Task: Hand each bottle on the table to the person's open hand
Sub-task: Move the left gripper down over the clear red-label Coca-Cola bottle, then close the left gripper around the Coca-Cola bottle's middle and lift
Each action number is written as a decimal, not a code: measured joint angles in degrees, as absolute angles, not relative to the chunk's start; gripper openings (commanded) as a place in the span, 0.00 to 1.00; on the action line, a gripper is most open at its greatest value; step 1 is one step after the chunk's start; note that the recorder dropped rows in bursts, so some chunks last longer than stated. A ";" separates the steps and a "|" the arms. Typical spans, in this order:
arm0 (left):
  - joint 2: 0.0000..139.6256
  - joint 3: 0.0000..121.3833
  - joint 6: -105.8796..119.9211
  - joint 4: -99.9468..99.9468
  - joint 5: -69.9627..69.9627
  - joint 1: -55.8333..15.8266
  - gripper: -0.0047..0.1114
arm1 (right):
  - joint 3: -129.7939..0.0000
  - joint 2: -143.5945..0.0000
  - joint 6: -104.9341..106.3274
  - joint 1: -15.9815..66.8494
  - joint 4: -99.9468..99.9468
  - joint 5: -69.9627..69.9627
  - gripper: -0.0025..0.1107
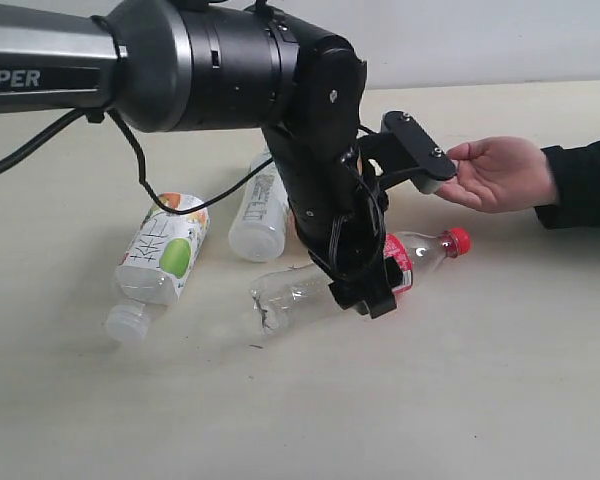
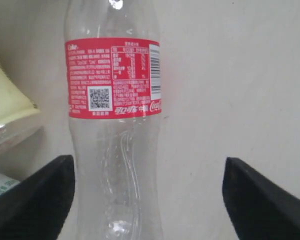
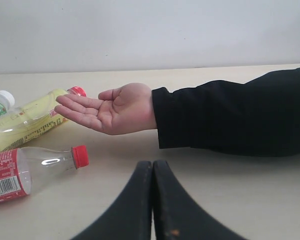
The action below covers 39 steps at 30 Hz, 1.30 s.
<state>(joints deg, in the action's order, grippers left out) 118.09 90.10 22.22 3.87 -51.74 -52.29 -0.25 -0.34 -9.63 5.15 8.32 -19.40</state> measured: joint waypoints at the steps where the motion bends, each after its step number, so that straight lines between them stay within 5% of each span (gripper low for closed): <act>1: 118.09 90.10 22.22 3.87 -51.52 -52.29 0.71 | -0.25 -0.34 -9.63 5.15 8.32 -19.40 0.02; 39: 127.05 90.10 22.09 0.00 -50.90 -52.29 0.71 | -0.25 -0.34 -9.63 5.15 8.32 -19.40 0.02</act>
